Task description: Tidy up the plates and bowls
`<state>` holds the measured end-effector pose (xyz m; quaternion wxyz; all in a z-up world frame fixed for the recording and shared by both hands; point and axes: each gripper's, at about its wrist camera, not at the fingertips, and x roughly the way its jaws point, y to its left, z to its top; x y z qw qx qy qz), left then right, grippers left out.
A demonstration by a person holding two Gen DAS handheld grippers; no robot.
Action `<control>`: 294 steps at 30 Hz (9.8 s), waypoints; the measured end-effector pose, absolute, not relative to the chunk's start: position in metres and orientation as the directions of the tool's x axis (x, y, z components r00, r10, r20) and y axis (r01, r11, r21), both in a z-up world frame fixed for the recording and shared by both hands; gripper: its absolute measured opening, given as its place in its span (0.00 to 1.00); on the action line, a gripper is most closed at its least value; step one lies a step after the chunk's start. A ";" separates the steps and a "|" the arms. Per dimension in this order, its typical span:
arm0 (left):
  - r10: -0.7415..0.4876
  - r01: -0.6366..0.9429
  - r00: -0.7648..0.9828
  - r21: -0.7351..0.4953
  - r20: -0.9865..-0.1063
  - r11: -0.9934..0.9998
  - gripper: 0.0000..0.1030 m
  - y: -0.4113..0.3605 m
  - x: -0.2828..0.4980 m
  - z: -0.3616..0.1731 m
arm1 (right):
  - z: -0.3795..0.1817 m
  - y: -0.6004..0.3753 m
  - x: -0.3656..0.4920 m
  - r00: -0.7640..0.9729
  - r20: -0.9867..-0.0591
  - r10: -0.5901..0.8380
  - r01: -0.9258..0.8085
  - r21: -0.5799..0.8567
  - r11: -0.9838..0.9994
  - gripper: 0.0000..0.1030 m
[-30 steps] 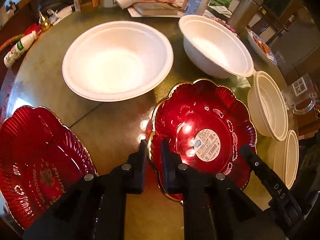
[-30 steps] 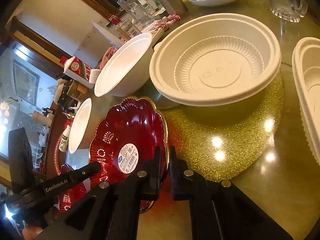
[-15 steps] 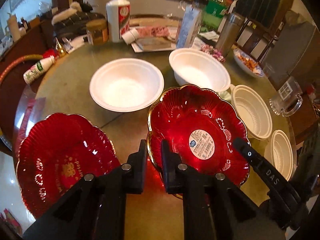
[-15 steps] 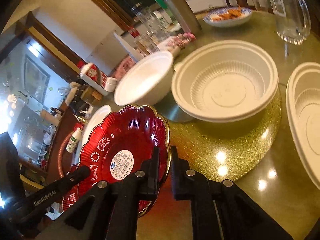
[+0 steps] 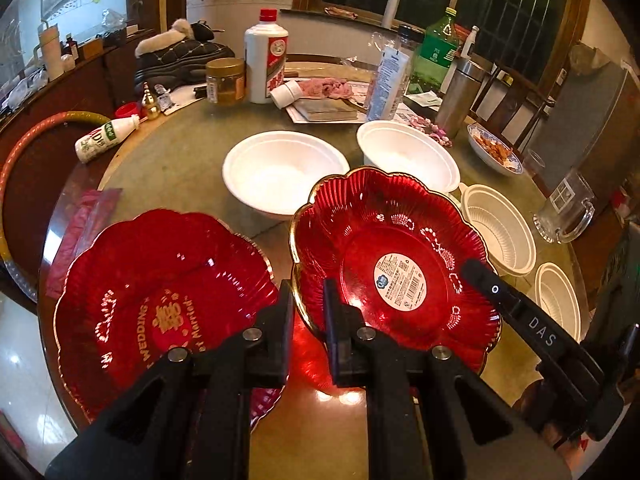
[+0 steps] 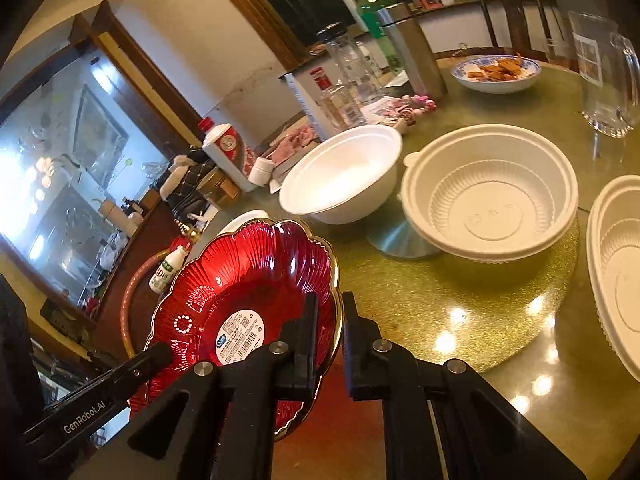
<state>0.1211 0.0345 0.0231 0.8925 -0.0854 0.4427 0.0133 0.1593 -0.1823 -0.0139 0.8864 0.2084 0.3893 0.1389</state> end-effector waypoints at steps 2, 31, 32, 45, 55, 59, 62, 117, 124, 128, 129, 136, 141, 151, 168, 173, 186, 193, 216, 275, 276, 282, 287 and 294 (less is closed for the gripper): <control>-0.044 -0.106 0.618 -0.139 -0.785 0.985 0.12 0.039 0.113 0.024 | -0.013 -0.178 0.157 0.656 -0.628 0.419 -0.102 0.476 0.874 0.10; 0.058 -0.269 0.704 -0.190 -0.708 0.944 0.12 0.142 0.045 0.024 | 0.026 -0.047 0.112 0.654 -0.610 0.447 -0.307 0.326 0.894 0.10; 0.059 -0.273 0.703 -0.191 -0.709 0.943 0.12 0.144 0.044 0.023 | 0.024 -0.044 0.112 0.650 -0.614 0.448 -0.309 0.324 0.894 0.10; 0.081 -0.308 0.696 -0.196 -0.713 0.931 0.12 0.161 0.035 0.016 | 0.021 -0.022 0.111 0.630 -0.632 0.452 -0.334 0.305 0.892 0.10; 0.106 -0.332 0.687 -0.181 -0.718 0.926 0.12 0.164 0.036 0.008 | 0.013 -0.013 0.113 0.616 -0.636 0.464 -0.348 0.309 0.885 0.10; 0.125 -0.339 0.677 -0.156 -0.725 0.928 0.12 0.161 0.039 0.003 | 0.004 -0.012 0.117 0.606 -0.641 0.471 -0.346 0.321 0.882 0.10; 0.138 -0.343 0.672 -0.141 -0.728 0.929 0.13 0.159 0.042 0.000 | -0.001 -0.013 0.120 0.599 -0.646 0.472 -0.344 0.325 0.881 0.10; 0.196 -0.371 0.609 -0.058 -0.769 0.927 0.14 0.159 0.048 -0.026 | -0.028 -0.001 0.126 0.546 -0.718 0.432 -0.346 0.277 0.896 0.11; 0.196 -0.373 0.603 -0.055 -0.774 0.926 0.14 0.159 0.049 -0.027 | -0.029 0.002 0.125 0.548 -0.728 0.413 -0.349 0.249 0.903 0.11; 0.199 -0.373 0.603 -0.053 -0.772 0.926 0.14 0.158 0.048 -0.027 | -0.029 0.002 0.123 0.551 -0.727 0.410 -0.351 0.243 0.904 0.11; 0.199 -0.374 0.603 -0.053 -0.773 0.926 0.14 0.158 0.048 -0.027 | -0.029 0.002 0.123 0.553 -0.727 0.408 -0.352 0.240 0.905 0.12; 0.202 -0.376 0.599 -0.050 -0.775 0.925 0.14 0.158 0.048 -0.027 | -0.029 0.008 0.121 0.569 -0.733 0.373 -0.360 0.186 0.914 0.16; 0.205 -0.389 0.603 -0.060 -0.770 0.919 0.13 0.159 0.044 -0.023 | -0.027 0.009 0.118 0.586 -0.725 0.362 -0.366 0.161 0.917 0.17; 0.196 -0.403 0.627 -0.098 -0.754 0.910 0.14 0.160 0.040 -0.013 | -0.022 0.013 0.113 0.622 -0.703 0.345 -0.380 0.114 0.918 0.19; 0.110 -0.348 0.731 -0.229 -0.673 0.909 0.71 0.177 0.054 0.045 | -0.046 -0.130 0.152 0.669 -0.477 0.570 0.059 0.798 0.600 0.93; -0.059 -0.277 0.690 -0.339 -0.721 0.899 0.71 0.184 0.107 0.053 | -0.038 -0.121 0.156 0.633 -0.498 0.592 0.030 0.781 0.624 0.93; -0.113 -0.252 0.456 -0.250 -0.883 0.935 0.71 0.136 0.262 0.014 | -0.023 -0.107 0.253 0.451 -0.734 0.507 0.093 0.604 0.792 0.63; -0.110 -0.311 0.356 -0.228 -0.928 0.923 0.71 0.127 0.303 -0.026 | -0.043 -0.087 0.299 0.402 -0.795 0.454 0.128 0.540 0.832 0.58; -0.075 -0.046 0.715 -0.153 -0.695 0.987 0.10 0.027 0.140 0.046 | 0.020 -0.153 0.136 0.725 -0.559 0.403 -0.079 0.513 0.855 0.09; -0.098 0.008 0.791 -0.150 -0.604 0.989 0.12 -0.014 0.088 -0.027 | -0.021 -0.184 0.081 0.789 -0.574 0.220 -0.028 0.323 0.946 0.11; -0.100 0.011 0.791 -0.150 -0.604 0.989 0.12 -0.015 0.088 -0.027 | -0.021 -0.184 0.081 0.790 -0.573 0.217 -0.027 0.321 0.947 0.11; -0.104 0.016 0.787 -0.150 -0.608 0.989 0.12 -0.016 0.088 -0.027 | -0.021 -0.182 0.081 0.794 -0.574 0.199 -0.019 0.303 0.953 0.12; -0.103 0.010 0.781 -0.153 -0.616 0.988 0.12 -0.015 0.090 -0.028 | -0.022 -0.182 0.082 0.788 -0.581 0.203 -0.020 0.306 0.952 0.12; -0.103 0.008 0.781 -0.155 -0.616 0.988 0.12 -0.015 0.090 -0.028 | -0.022 -0.183 0.082 0.789 -0.579 0.205 -0.021 0.308 0.951 0.11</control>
